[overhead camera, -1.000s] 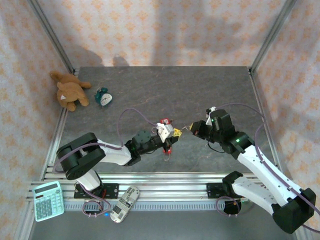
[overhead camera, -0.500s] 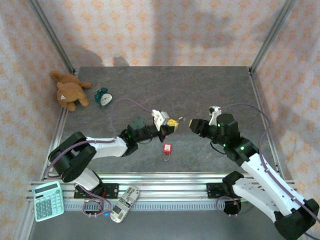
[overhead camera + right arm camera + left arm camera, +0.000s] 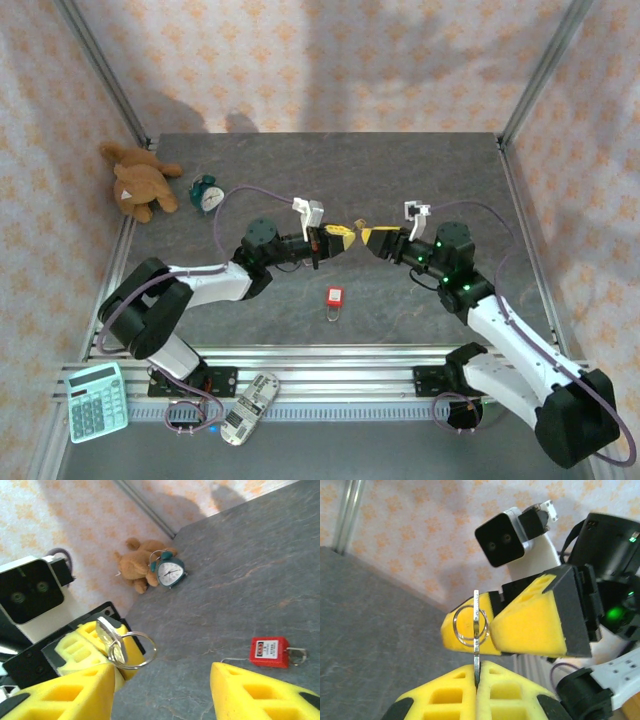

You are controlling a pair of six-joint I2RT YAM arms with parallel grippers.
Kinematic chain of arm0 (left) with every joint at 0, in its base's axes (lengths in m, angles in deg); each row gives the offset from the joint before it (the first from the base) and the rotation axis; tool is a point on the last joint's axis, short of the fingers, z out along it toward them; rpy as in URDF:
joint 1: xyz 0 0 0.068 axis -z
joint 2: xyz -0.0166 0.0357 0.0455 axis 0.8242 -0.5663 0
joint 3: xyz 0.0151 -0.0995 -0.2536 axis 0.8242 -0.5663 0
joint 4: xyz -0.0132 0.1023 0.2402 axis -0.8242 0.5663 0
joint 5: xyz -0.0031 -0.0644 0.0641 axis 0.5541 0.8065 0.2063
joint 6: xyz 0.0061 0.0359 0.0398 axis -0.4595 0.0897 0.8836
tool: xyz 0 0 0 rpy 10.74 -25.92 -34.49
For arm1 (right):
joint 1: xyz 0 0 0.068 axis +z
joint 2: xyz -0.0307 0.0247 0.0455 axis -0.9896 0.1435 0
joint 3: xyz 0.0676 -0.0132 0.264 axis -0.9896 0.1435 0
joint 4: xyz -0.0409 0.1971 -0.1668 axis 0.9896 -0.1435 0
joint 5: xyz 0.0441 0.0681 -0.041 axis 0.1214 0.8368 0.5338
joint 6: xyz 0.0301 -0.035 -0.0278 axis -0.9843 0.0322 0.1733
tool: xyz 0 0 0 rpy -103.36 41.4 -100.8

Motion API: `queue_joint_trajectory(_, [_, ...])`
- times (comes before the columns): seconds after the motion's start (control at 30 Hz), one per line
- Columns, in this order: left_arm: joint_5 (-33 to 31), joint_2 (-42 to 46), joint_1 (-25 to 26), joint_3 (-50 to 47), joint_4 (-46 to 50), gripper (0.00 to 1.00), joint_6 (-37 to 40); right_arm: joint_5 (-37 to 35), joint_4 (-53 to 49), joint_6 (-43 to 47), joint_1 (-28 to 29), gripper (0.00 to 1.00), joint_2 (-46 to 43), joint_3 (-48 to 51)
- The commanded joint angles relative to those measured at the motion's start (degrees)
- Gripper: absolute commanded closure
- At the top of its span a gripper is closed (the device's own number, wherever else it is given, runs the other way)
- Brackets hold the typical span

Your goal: Unlock with the key

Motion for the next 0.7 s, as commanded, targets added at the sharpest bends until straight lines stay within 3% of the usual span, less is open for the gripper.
queue_joint_trajectory(0.0, [3.0, -2.2, -0.2, -0.4, -9.3, 1.00, -6.6, 4.7, 5.1, -0.3, -0.2, 0.49, 0.4, -2.2])
queue_joint_trajectory(0.5, [4.8, -3.6, -0.2, -0.8, -10.9, 1.00, -8.7, 4.1, 4.5, 0.7, -0.3, 0.60, 1.3, -4.8])
queue_joint_trajectory(0.67, [4.0, -3.6, -0.2, -1.5, -12.0, 1.00, -8.7, 5.7, 4.4, 0.6, -0.2, 0.68, 3.5, -6.4])
